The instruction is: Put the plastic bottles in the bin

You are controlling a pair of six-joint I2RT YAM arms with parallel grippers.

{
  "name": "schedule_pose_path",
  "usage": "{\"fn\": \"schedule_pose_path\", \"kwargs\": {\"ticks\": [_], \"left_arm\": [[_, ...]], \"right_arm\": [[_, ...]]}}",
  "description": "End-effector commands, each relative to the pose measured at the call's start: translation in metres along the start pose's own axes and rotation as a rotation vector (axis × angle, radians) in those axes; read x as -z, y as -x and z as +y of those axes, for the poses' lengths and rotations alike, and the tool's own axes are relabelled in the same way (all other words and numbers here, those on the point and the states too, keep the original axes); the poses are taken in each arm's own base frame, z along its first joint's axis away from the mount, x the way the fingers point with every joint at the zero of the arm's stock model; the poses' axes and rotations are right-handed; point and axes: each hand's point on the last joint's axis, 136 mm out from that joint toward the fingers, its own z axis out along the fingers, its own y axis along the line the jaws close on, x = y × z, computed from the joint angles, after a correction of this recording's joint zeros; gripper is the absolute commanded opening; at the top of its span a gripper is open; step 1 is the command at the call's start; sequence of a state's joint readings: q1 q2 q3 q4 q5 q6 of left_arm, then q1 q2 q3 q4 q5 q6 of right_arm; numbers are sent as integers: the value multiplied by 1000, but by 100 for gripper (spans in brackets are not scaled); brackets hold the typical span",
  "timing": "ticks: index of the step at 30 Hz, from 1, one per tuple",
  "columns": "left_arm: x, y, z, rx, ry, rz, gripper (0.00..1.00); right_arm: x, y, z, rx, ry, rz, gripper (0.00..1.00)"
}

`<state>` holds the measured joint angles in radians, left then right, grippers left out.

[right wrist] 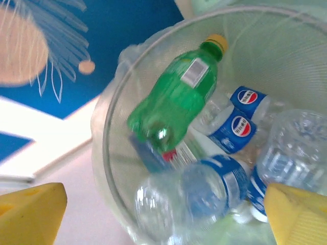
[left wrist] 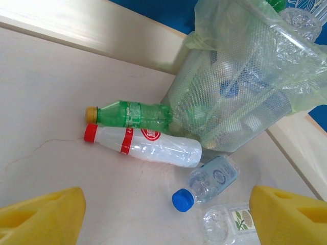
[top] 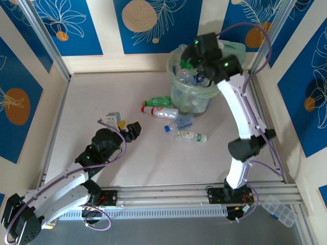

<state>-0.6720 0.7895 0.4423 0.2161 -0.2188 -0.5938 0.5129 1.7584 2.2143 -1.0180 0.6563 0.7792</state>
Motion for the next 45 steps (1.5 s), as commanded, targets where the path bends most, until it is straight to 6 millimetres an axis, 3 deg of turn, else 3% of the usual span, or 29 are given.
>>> {"fn": "schedule_pose_path", "kwargs": {"ticks": [1, 4, 6, 9, 13, 15, 19, 23, 24, 30, 45], "left_arm": [[0, 5, -1, 7, 16, -9, 84], [2, 5, 9, 20, 65, -14, 86], [5, 6, 16, 21, 101, -23, 86], [10, 9, 23, 31, 136, -50, 86], [14, 12, 26, 39, 147, -70, 86], [16, 13, 27, 45, 151, -75, 86], [18, 14, 33, 42, 183, -87, 86], [20, 15, 35, 51, 188, -100, 86], [20, 15, 36, 54, 190, -100, 86], [17, 13, 32, 59, 171, -86, 86], [17, 14, 29, 54, 152, -90, 86]], "right_arm": [[25, 8, -11, 337, -102, -231, 99], [39, -44, 0, 436, 162, -227, 96], [60, -80, 5, 479, 381, -224, 89], [69, -132, -4, 578, 472, -126, 83], [44, -206, -19, 795, 383, 76, 85], [35, -239, -14, 917, 351, 175, 87], [2, -277, -31, 1101, 155, 304, 91], [-24, -321, -72, 1192, 86, 550, 96], [-30, -327, -82, 1216, 74, 580, 98], [-58, -312, -115, 1210, 13, 565, 99], [-66, -352, -138, 1109, 30, 802, 100]]}}
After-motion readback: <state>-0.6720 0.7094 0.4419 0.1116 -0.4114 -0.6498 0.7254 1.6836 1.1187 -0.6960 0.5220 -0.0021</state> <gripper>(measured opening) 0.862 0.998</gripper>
